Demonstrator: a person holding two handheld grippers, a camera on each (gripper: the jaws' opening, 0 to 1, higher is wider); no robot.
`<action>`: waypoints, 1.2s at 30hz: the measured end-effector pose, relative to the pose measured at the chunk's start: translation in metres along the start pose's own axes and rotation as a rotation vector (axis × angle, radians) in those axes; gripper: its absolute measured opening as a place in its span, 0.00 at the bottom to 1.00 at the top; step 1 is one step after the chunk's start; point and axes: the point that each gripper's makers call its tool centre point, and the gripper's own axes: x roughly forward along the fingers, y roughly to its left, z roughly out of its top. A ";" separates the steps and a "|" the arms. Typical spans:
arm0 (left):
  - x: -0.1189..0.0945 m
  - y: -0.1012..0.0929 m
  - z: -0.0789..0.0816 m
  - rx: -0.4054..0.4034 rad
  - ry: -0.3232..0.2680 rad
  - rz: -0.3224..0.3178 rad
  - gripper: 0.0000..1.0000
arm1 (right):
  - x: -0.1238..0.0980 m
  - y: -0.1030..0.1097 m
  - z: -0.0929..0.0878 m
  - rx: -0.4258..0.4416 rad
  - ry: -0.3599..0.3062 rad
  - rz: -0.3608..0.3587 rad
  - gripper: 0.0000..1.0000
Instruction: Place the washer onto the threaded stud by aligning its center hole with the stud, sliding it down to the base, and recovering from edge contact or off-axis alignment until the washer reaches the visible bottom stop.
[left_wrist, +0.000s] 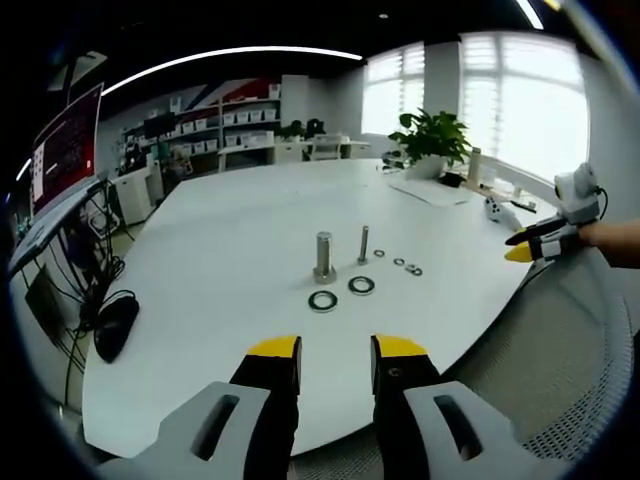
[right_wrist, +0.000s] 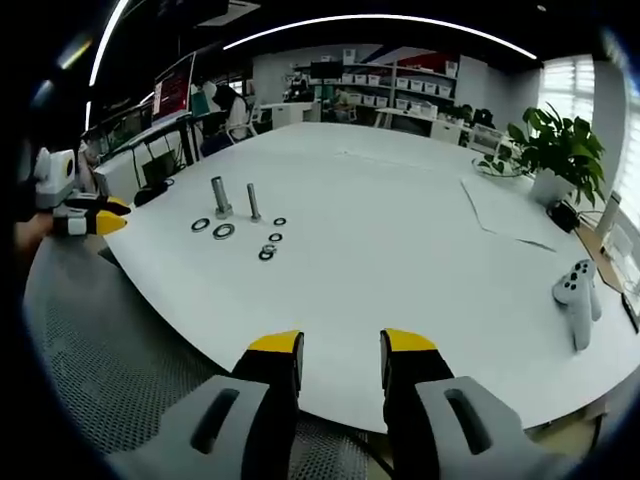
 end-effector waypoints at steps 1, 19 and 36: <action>0.000 0.000 0.000 0.001 0.000 0.001 0.26 | 0.000 0.000 0.000 0.000 0.000 0.000 0.33; 0.000 0.001 -0.001 0.001 0.007 0.007 0.25 | -0.001 -0.002 0.003 0.016 -0.023 -0.002 0.32; 0.001 0.000 -0.002 -0.002 0.009 0.005 0.25 | -0.001 -0.001 0.002 0.033 -0.018 0.002 0.30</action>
